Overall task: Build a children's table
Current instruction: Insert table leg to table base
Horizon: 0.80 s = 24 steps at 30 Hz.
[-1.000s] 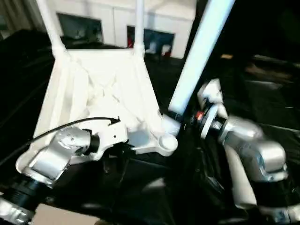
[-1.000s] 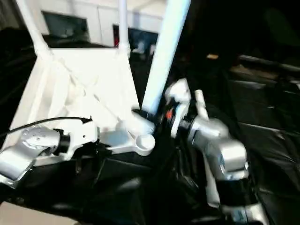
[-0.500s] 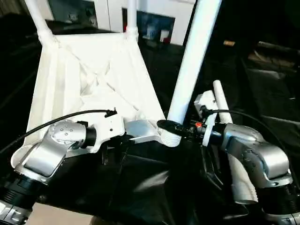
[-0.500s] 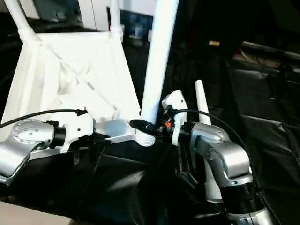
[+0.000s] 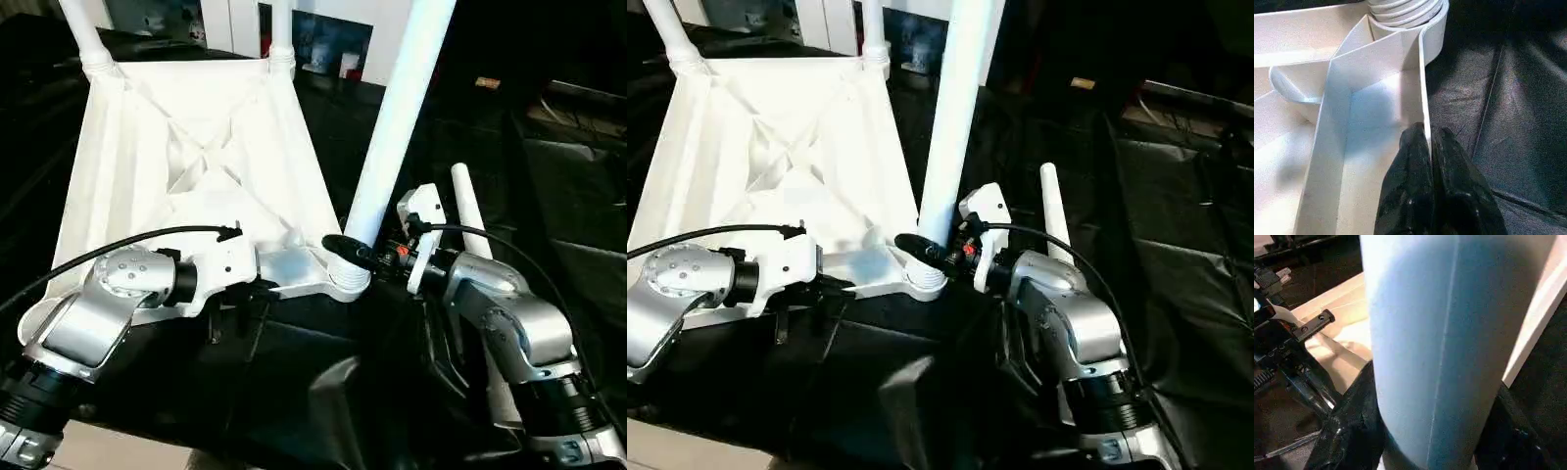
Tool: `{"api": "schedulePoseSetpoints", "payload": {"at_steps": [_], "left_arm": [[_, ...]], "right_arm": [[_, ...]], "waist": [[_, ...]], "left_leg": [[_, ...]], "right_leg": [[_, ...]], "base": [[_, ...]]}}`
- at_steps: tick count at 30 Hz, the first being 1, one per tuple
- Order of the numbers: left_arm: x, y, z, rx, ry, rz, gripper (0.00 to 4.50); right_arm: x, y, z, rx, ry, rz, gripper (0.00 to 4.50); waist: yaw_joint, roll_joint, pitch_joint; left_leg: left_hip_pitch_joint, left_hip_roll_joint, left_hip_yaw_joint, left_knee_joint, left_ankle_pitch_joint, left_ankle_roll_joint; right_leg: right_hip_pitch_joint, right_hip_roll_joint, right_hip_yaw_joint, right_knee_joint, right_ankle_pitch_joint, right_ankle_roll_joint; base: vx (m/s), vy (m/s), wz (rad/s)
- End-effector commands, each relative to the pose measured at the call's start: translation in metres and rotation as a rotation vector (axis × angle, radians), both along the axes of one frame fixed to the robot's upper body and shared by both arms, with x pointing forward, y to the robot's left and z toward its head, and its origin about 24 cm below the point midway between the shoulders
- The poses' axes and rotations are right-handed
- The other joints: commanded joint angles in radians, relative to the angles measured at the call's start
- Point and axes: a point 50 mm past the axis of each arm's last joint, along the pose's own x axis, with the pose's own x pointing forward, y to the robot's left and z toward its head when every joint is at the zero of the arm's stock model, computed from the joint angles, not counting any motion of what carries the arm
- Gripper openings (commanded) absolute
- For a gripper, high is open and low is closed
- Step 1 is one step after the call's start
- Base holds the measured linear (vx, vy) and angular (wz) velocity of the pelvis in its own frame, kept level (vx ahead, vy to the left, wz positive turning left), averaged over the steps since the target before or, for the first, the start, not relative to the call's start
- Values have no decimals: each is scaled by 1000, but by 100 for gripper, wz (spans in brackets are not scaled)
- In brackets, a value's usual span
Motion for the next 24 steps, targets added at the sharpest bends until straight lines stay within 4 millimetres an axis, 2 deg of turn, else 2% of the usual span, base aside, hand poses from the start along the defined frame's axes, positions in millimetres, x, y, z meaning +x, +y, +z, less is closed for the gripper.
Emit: {"api": "schedulePoseSetpoints", "payload": {"at_steps": [1,6,12,15,21,24], "left_arm": [[0,-7,8,-83,-42,-35,0],[-1,-6,7,-80,-35,-50,0],[-1,-7,5,-76,-26,-59,0],[0,-7,3,-89,-23,-46,0],[1,-6,0,-87,-23,-28,0],[1,-8,-1,-98,-23,-19,0]], "right_arm": [[-1,1,-11,-19,12,0,187],[0,5,-17,9,9,12,187],[-2,0,-28,18,25,24,187],[-3,-4,-37,23,30,-11,187],[-11,-8,-54,57,33,-72,187],[-17,-13,-66,84,39,-146,186]], "waist": [[-3,6,-70],[-3,7,-75],[-1,5,-81],[-1,1,-76],[2,4,-67],[2,2,-65]], "left_leg": [[7,20,1,-65,-111,40],[6,21,0,-65,-119,38],[3,20,2,-61,-80,52],[2,19,2,-62,-100,53],[9,22,-2,-68,-170,37],[13,23,-2,-71,-179,36]], "right_leg": [[71,-65,68,-69,-299,-151],[72,-66,68,-69,-309,-154],[76,-63,69,-58,-234,-176],[74,-64,69,-64,-282,-165],[67,-69,69,-80,-410,-129],[66,-69,71,-82,-408,-129]], "base": [[0,0,0],[0,0,0],[0,0,0],[0,0,0],[0,0,0],[0,0,0]]}}
